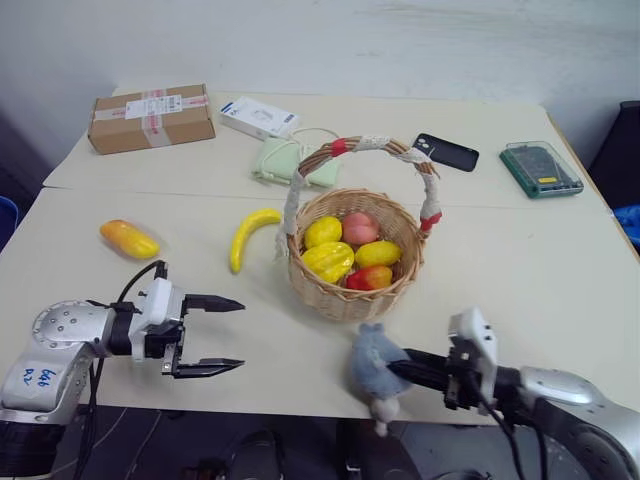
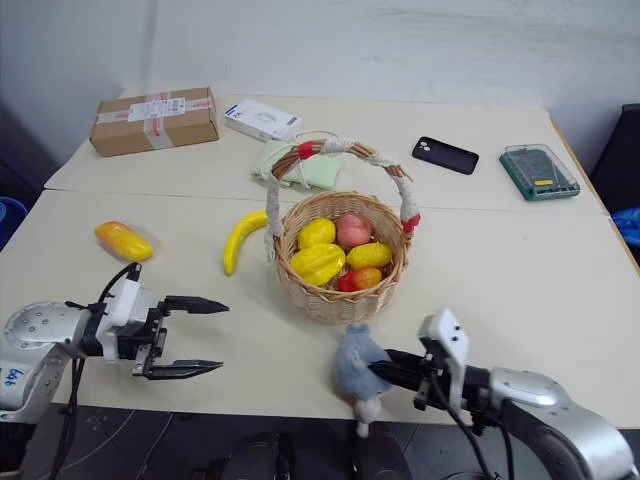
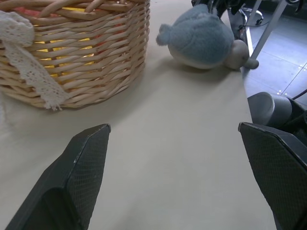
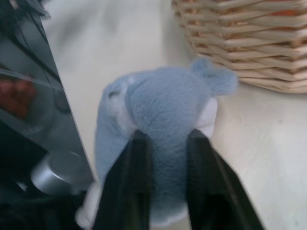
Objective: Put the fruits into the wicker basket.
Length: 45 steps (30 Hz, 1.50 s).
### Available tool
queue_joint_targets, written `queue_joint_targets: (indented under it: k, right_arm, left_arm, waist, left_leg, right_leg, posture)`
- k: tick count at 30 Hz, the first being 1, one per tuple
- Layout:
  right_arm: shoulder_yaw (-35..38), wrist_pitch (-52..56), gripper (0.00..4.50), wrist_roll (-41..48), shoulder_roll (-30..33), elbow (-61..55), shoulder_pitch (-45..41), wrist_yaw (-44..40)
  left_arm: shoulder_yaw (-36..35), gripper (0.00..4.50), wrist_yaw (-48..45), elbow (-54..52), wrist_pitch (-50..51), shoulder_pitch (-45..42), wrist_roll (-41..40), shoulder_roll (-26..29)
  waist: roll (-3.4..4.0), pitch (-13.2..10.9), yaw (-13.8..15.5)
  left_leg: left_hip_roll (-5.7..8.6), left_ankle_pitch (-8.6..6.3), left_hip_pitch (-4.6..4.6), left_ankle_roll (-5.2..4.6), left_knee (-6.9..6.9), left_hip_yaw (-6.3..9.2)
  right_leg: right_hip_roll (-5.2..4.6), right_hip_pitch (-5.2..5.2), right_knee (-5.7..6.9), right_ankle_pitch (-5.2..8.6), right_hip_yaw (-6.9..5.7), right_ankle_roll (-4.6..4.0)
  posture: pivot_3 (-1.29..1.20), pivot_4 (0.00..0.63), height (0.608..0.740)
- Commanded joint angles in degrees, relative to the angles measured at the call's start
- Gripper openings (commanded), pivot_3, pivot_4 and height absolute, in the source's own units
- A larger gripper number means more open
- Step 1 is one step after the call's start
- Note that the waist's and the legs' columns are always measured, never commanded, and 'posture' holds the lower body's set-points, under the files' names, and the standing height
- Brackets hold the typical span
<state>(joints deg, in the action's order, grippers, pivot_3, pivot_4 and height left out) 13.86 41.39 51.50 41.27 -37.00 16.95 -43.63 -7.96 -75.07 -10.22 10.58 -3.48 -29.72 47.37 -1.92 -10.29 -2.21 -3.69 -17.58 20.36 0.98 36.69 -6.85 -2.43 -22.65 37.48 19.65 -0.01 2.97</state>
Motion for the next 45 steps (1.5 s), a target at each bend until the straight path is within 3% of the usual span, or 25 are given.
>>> queue_joint_targets:
  k: [1, 4, 6, 11, 16, 17, 23, 29, 32, 35, 39, 42, 45]
  right_arm:
    - [21.63, -0.48, 0.09, 7.13, 0.71, 0.53, 8.09, -1.81]
    - [32.13, -3.79, 0.09, 3.19, 1.15, 8.9, 13.26, -5.04]
    - [34.74, -10.13, 0.09, -3.32, 2.11, 19.04, 12.34, -6.19]
    - [31.76, -27.77, 0.09, -19.13, 5.52, 47.27, 1.22, -3.22]
    - [28.26, -28.96, 0.09, -22.41, 5.61, 55.98, -9.5, 0.78]
    - [28.61, -26.59, 0.37, -20.83, 5.39, 56.68, -11.28, 1.25]
    - [27.81, -25.91, 2.39, -21.76, 5.36, 53.69, -10.6, 0.69]
    - [35.6, -26.53, 4.47, -18.6, 6.57, 49.78, -10.61, 3.68]
    - [38.5, -25.58, 4.47, -14.43, 6.29, 44.45, -12.59, 3.16]
    - [36.31, -24.29, 4.47, -12.37, 5.73, 36.31, -12.26, 0.69]
    - [27.42, -29.49, 4.47, -14.8, 4.08, 25.43, -9.42, -6.77]
    - [19.4, -40.17, 4.47, -17.77, 4.86, 19.87, -3.9, -22.09]
    - [11.83, -41.48, 4.47, -14.96, -1.72, 13.43, -6.62, -19.27]
  left_arm:
    - [-0.41, 4.5, 0.83, -2.36, 3.03, -0.35, -3.31, -0.68]
    - [0.27, 4.5, 0.5, -5.01, 6.67, 0.5, -6.23, -1.07]
    - [1.26, 4.5, 0.48, -5.61, 6.16, 0.08, -5.81, -1.97]
    - [1.72, 4.5, 5.28, -6.69, 8.32, -4.56, -7.48, -6.47]
    - [-0.02, 4.5, 8.68, -7.59, 8.35, -7.06, -8.55, -8.91]
    - [-0.44, 4.5, 9.53, -8.07, 9.03, -7.52, -9.34, -9.2]
    - [-0.08, 4.5, 10.58, -9.97, 8.33, -7.83, -8.23, -8.51]
    - [-2.3, 4.5, 12.17, -6.87, 7.52, -7.03, -6.21, -7.19]
    - [-6.11, 4.5, 14.13, -3.75, 6.7, -5.26, -5.4, -6.55]
    - [-10.99, 4.5, 16.08, 0.02, 4.7, -2.45, -4.0, -5.82]
    - [-18.73, 4.5, 20.11, 4.8, 0.29, 3.12, -1.28, -6.04]
    - [-24.08, 4.5, 24.05, 6.33, -1.9, 6.02, -0.01, -6.33]
    - [-32.2, 4.5, 30.78, 10.01, 1.15, 10.28, -0.26, -6.49]
  waist:
    - [0.06, -0.03, 0.46]
    - [0.01, -0.03, 0.71]
    - [-0.03, -0.01, 0.64]
    - [0.05, -0.05, 0.27]
    - [0.55, -0.19, -0.27]
    - [0.62, -0.22, -0.32]
    - [0.62, -0.22, -0.4]
    - [0.63, -0.22, -0.16]
    - [0.66, -0.24, -0.8]
    - [0.64, -0.25, -1.22]
    - [0.59, -0.28, -1.33]
    - [0.53, -0.31, -0.67]
    - [0.38, -0.31, -0.31]
  left_leg:
    - [0.0, -0.03, 0.01, -0.04, 0.06, 0.0]
    - [0.0, -0.11, 0.0, -0.09, 0.13, 0.02]
    - [-0.01, -0.13, -0.01, -0.11, 0.18, 0.01]
    - [0.05, -0.15, -0.06, -0.27, 0.34, -0.23]
    - [-0.02, -0.06, -0.08, -0.09, 0.34, -0.24]
    - [-0.02, -0.02, -0.07, -0.03, 0.34, -0.24]
    - [-0.02, 0.11, -0.06, 0.21, 0.35, -0.22]
    - [0.03, 0.09, -0.05, 0.21, 0.38, -0.25]
    - [0.0, 0.07, -0.06, 0.26, 0.35, -0.28]
    - [-0.11, 0.06, -0.1, 0.25, 0.3, -0.26]
    - [-0.23, -0.04, -0.12, 0.22, 0.24, -0.24]
    - [-0.21, -0.13, -0.05, 0.08, 0.22, -0.19]
    - [-0.19, -0.22, 0.02, -0.01, 0.25, -0.1]
  right_leg:
    - [0.0, 0.02, 0.0, -0.01, 0.0, 0.02]
    - [0.0, 0.13, -0.09, -0.02, -0.01, 0.03]
    - [0.0, 0.17, -0.14, -0.05, 0.0, 0.08]
    - [0.01, 0.24, -0.24, -0.17, 0.19, 0.16]
    - [0.22, 0.13, -0.07, -0.16, 0.34, 0.15]
    - [0.23, 0.09, -0.06, -0.17, 0.36, 0.16]
    - [0.24, 0.11, -0.06, -0.16, 0.38, 0.23]
    - [0.22, 0.12, -0.09, -0.19, 0.43, 0.31]
    - [0.25, 0.11, -0.08, -0.18, 0.44, 0.31]
    - [0.35, 0.1, -0.07, -0.18, 0.44, 0.3]
    - [0.41, 0.08, -0.08, -0.16, 0.43, 0.27]
    - [0.35, 0.05, -0.17, -0.16, 0.36, 0.27]
    - [0.22, 0.09, -0.27, -0.15, 0.21, 0.3]
  posture:
    - [0.0, 0.15, 0.74]
    - [0.0, 0.15, 0.74]
    - [0.0, 0.15, 0.74]
    - [0.0, 0.15, 0.74]
    - [0.0, 0.15, 0.74]
    - [0.0, 0.15, 0.74]
    - [0.0, 0.15, 0.74]
    - [0.0, 0.15, 0.74]
    - [0.0, 0.15, 0.74]
    - [0.0, 0.15, 0.74]
    - [0.0, 0.15, 0.74]
    - [0.0, 0.15, 0.74]
    - [0.0, 0.15, 0.74]
